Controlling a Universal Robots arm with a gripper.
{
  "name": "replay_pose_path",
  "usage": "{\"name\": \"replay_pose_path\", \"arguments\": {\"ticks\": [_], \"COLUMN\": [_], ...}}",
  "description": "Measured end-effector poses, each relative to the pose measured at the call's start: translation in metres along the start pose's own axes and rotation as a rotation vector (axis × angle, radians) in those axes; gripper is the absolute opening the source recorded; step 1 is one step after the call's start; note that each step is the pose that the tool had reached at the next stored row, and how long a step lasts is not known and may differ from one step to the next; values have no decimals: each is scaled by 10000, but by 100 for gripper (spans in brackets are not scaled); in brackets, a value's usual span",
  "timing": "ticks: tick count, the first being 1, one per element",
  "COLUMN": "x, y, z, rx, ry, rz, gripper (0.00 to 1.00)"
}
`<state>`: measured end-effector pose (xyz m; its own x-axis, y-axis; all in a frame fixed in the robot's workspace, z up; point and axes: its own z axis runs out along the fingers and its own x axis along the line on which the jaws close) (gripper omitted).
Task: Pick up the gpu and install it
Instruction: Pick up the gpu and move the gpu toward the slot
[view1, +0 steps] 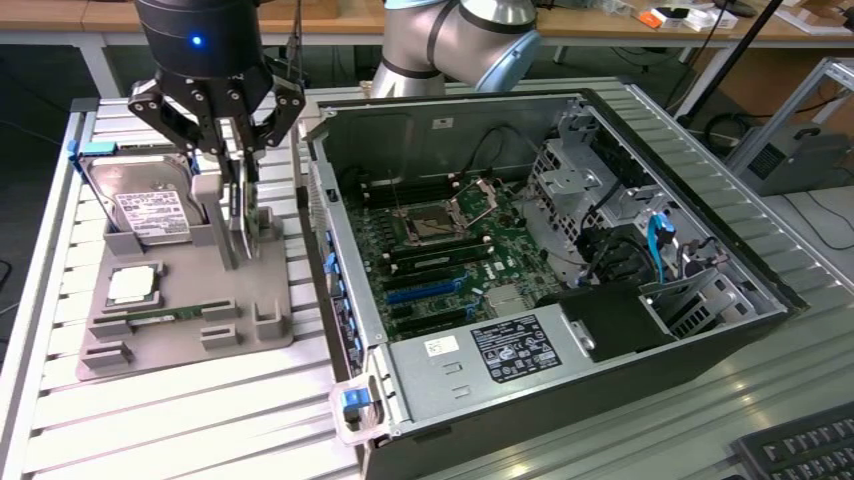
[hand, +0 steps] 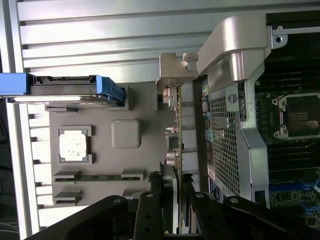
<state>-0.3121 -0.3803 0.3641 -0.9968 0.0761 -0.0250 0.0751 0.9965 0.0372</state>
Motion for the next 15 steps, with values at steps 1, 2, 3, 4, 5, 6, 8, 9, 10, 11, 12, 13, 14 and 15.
{"name": "replay_pose_path", "arguments": {"ticks": [1,2,3,4,5,6,8,9,10,11,12,13,14,15], "x": [0,0,0,-1,-1,-1,-1,-1,-1,-2,-2,-2,-2,-2], "y": [0,0,1,1,1,1,2,2,2,3,3,3,3,3], "z": [-5,-10,-15,-20,-26,-31,-47,-53,-59,-66,-69,-74,-79,-83], "rx": [-1,0,-1,0,0,0,-1,0,0,-1,0,0,0,0], "ry": [-1,0,-1,1,1,0,-1,0,0,-1,-1,0,0,-1], "rz": [0,0,0,0,0,0,0,0,0,0,0,0,0,0], "gripper": [27,27,27,27,27,27,27,27,27,27,27,27,27,27]}}
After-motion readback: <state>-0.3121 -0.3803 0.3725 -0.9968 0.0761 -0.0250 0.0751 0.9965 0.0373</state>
